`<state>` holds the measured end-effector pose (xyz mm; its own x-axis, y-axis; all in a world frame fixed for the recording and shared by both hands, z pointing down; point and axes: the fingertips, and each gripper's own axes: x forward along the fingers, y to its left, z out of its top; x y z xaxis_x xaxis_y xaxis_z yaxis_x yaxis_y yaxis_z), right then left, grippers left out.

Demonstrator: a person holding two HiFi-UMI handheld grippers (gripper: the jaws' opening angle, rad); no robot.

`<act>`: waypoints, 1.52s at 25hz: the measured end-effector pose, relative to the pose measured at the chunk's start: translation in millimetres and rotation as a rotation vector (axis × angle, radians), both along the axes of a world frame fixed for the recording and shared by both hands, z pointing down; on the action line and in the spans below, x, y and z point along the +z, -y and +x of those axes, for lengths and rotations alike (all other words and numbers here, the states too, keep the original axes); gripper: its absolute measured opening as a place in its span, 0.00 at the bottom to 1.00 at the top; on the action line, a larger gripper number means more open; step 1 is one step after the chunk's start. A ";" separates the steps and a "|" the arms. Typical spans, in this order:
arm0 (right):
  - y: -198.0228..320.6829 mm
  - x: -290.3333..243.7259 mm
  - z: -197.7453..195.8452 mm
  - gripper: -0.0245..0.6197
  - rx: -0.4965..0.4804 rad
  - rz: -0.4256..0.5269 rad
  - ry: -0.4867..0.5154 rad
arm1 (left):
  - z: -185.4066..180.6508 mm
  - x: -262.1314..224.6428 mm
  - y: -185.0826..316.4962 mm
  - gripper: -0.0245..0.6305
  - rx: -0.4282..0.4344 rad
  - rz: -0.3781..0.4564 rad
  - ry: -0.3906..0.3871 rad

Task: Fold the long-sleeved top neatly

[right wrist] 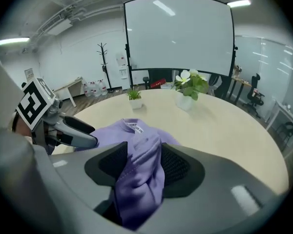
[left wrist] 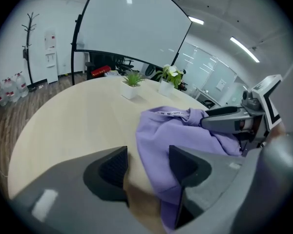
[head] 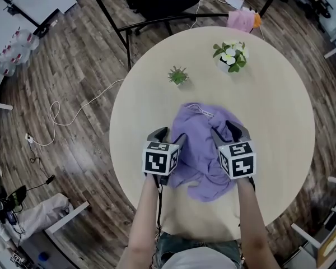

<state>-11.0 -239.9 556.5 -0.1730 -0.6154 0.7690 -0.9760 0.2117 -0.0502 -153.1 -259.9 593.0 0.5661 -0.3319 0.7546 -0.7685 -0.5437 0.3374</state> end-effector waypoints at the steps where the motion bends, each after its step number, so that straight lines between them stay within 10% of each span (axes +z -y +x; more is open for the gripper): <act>1: -1.5 4.7 0.6 0.39 -0.004 -0.016 -0.003 | 1.7 3.8 -1.3 0.45 0.006 -0.015 0.003; 4: -4.5 9.1 5.9 0.15 -0.007 -0.018 -0.025 | 0.5 8.0 0.0 0.40 -0.007 -0.025 0.017; 9: -4.8 2.8 12.1 0.12 -0.004 0.022 -0.022 | 8.6 9.4 -4.4 0.08 0.014 -0.045 -0.023; 23: -14.9 -86.6 90.3 0.11 0.046 0.242 -0.169 | 0.6 -76.3 15.9 0.07 0.053 0.219 -0.034; 38: -59.8 -233.0 115.2 0.11 -0.145 0.528 -0.223 | 11.8 -283.9 -24.5 0.07 0.047 0.673 -0.025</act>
<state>104.2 -180.1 323.5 -0.1532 -0.9069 0.3924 -0.9101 0.2842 0.3016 -141.2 -235.3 309.0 0.6061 -0.6998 0.3781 -0.7353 -0.6742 -0.0692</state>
